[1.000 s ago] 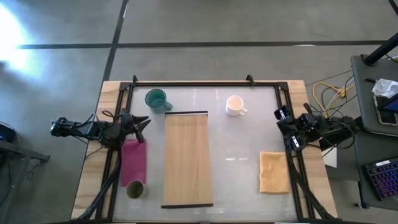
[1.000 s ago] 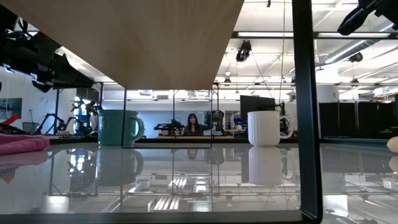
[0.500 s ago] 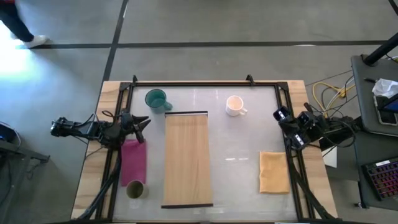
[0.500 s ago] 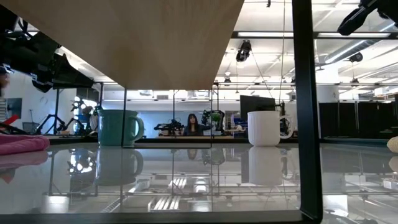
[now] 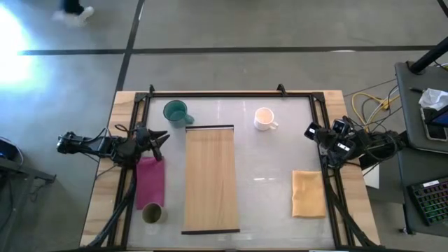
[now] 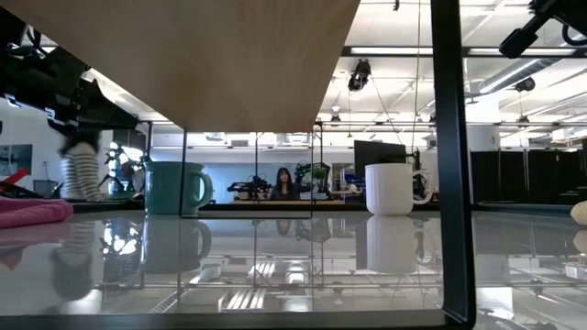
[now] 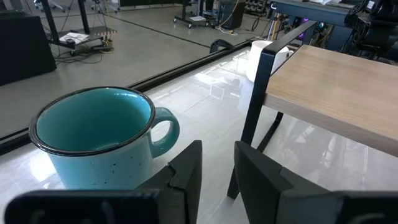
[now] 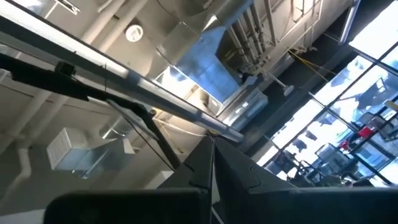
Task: Stack small to large cups/mugs on shelf
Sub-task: Put the white mug on the shelf
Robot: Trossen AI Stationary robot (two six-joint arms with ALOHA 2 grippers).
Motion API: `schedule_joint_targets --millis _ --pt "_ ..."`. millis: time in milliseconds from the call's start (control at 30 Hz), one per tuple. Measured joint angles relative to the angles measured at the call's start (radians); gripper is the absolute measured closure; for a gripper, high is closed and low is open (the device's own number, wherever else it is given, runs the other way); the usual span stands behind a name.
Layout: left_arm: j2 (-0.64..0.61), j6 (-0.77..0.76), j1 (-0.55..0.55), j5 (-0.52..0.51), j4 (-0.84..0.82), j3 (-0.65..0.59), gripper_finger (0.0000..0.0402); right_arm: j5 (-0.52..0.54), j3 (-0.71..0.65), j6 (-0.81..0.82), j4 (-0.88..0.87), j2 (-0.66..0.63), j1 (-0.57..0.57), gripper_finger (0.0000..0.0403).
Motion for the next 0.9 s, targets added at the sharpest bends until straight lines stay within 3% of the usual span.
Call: schedule_joint_targets --millis 200,500,767,900 --pt "0.0 0.0 0.0 0.0 0.0 0.0 0.0322 -0.02 0.0 0.051 0.002 0.0 0.0 0.0394" --pt "0.0 0.0 0.0 0.0 0.0 0.0 0.0322 0.061 0.012 -0.009 -0.034 0.045 0.0 0.039" --pt "0.0 0.0 0.0 0.0 0.0 0.0 0.0322 0.089 0.336 -0.168 -0.537 0.295 -0.054 0.0324" --pt "0.0 0.0 0.0 0.0 0.0 0.0 0.0322 0.212 0.59 -0.201 -0.907 0.475 -0.149 0.029"
